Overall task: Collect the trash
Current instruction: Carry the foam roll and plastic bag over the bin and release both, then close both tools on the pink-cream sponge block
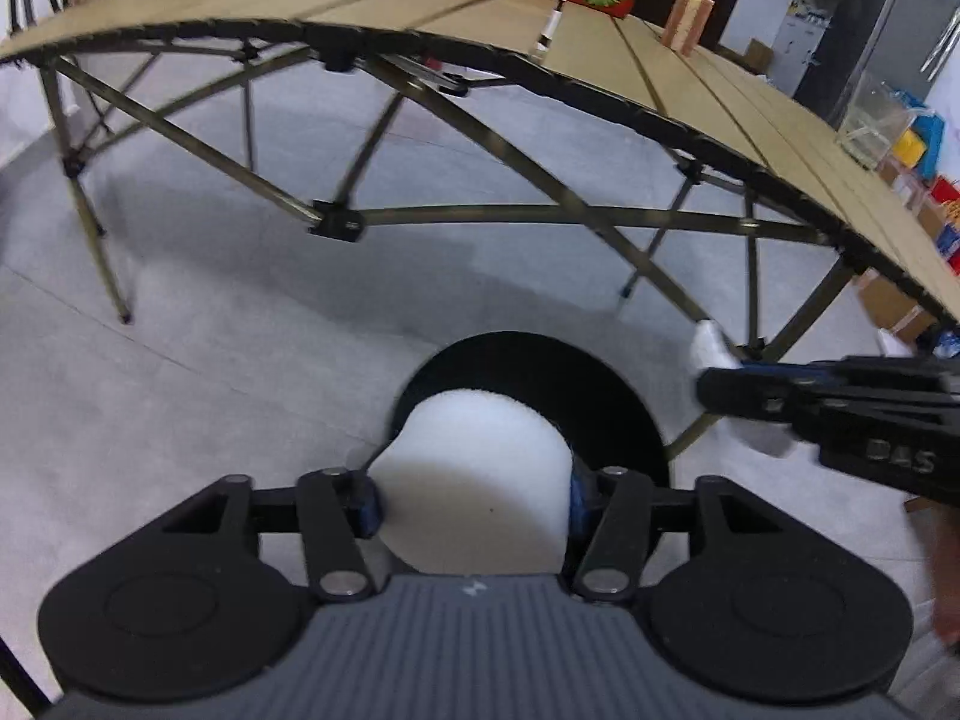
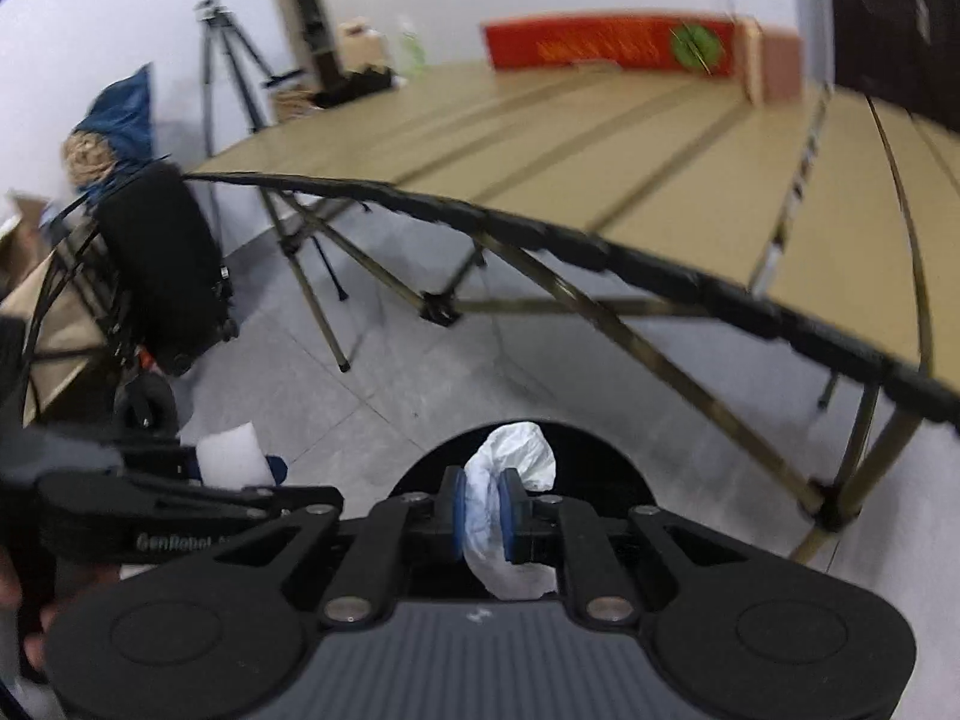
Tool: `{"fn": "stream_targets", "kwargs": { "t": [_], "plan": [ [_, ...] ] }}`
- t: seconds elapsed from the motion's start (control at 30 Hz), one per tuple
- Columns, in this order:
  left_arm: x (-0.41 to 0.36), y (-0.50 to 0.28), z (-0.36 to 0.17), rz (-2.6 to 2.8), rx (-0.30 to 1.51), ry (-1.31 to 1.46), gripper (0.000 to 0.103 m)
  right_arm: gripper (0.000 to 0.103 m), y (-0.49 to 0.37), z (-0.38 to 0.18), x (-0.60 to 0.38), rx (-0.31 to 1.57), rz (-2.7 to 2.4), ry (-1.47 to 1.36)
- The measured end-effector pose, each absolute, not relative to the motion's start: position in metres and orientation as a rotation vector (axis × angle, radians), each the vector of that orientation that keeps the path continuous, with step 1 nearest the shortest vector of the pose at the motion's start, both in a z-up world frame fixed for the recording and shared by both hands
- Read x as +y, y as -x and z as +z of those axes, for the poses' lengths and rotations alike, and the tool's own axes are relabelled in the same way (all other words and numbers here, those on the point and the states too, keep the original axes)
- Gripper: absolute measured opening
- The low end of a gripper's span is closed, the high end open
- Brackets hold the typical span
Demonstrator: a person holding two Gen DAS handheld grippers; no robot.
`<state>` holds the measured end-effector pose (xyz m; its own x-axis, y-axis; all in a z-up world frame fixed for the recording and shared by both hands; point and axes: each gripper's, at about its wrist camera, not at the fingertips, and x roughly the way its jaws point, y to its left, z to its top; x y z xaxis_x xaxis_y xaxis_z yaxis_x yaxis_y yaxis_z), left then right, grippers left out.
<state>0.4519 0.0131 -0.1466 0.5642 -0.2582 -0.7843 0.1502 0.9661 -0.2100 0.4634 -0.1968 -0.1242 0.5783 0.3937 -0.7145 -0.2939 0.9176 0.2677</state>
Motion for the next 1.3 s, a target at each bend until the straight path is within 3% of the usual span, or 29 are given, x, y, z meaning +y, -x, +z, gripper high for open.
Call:
{"fn": "stream_targets", "kwargs": {
  "t": [0.07,0.1,0.57,0.97,1.13,1.3],
  "plan": [
    [0.007,-0.461,-0.158,-0.254,0.983,0.132,0.087,0.033,-0.472,-0.130,-0.197,0.892,0.371,-0.159],
    [0.004,-0.462,-0.163,-0.238,1.000,0.120,0.089,0.039,-0.475,-0.133,-0.198,0.897,0.357,-0.174],
    [0.004,-0.468,-0.172,-0.203,1.067,0.093,0.090,0.052,-0.475,-0.150,-0.200,0.980,0.323,-0.188],
    [0.001,-0.465,-0.163,-0.226,1.044,0.074,0.092,0.052,-0.474,-0.137,-0.201,0.953,0.339,-0.178],
    [-0.003,-0.442,-0.125,-0.237,0.845,-0.033,0.093,0.052,-0.454,-0.095,-0.206,0.842,0.444,-0.151],
    [-0.017,-0.420,-0.066,-0.325,0.501,-0.084,0.093,0.053,-0.446,-0.039,-0.243,0.634,0.481,-0.264]
  ]
}}
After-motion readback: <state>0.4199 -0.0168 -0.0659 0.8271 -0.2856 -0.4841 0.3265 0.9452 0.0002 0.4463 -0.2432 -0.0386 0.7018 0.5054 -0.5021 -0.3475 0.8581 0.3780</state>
